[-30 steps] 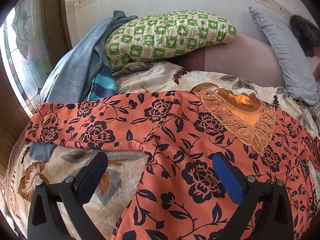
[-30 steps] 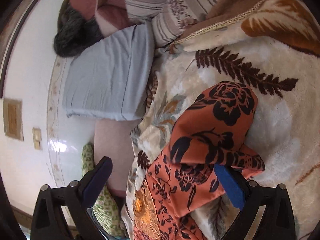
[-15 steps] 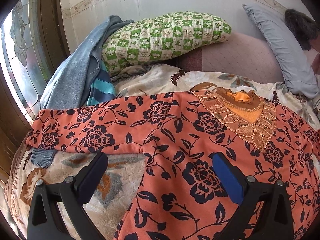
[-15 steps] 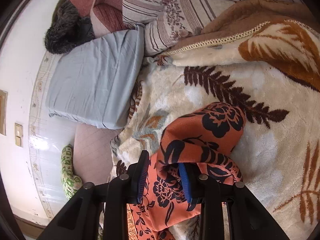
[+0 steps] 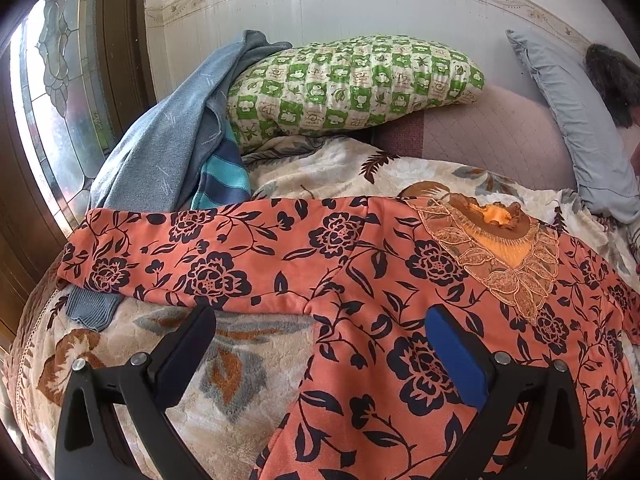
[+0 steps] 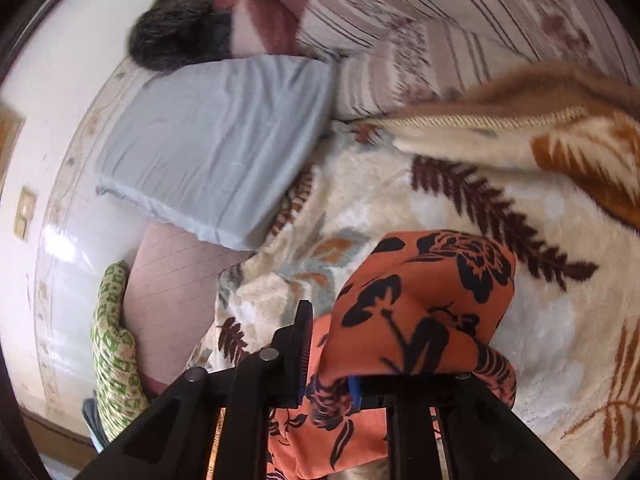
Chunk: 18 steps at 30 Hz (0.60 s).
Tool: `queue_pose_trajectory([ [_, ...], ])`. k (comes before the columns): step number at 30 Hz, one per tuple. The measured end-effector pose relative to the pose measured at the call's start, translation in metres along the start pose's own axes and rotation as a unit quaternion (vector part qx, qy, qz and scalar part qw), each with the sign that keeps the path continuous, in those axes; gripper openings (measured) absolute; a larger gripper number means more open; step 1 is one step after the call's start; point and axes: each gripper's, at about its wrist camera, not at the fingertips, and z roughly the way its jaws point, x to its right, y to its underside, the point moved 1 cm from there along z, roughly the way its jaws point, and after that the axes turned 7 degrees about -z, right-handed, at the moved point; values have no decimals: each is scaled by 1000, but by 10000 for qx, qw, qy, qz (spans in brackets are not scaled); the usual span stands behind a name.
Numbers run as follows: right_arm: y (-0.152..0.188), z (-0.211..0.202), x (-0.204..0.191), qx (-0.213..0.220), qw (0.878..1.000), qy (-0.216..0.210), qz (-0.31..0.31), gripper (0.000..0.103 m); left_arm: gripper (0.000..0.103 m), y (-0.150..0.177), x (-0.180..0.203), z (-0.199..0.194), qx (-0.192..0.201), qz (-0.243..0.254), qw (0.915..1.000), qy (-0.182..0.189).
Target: Fold small clothes
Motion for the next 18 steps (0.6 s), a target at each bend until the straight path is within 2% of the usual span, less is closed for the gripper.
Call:
queue_pose_trajectory([
  [5,-4,-27,-91,229,9925,-782,-913,13,103,-1,-17,0,-9,-193,9998,-2],
  [9,26,-34,-181,16,9754,-1440,-1668,13,103,-6,-33,-1,94,-419,9990,-123],
  [12,70,-38,-252,-304,9554,-2042,-2110,13,103,-10,-48,-1,141,-582,9979,-258],
  [15,130,-35,-314,-739,9319,-2625,-2393,13,103,-16,-67,-2,265,-715,9959,-483],
  [18,202,-9,-361,-1643,9117,-2908,-2392,14,103,-22,-89,-1,389,-842,9927,-777],
])
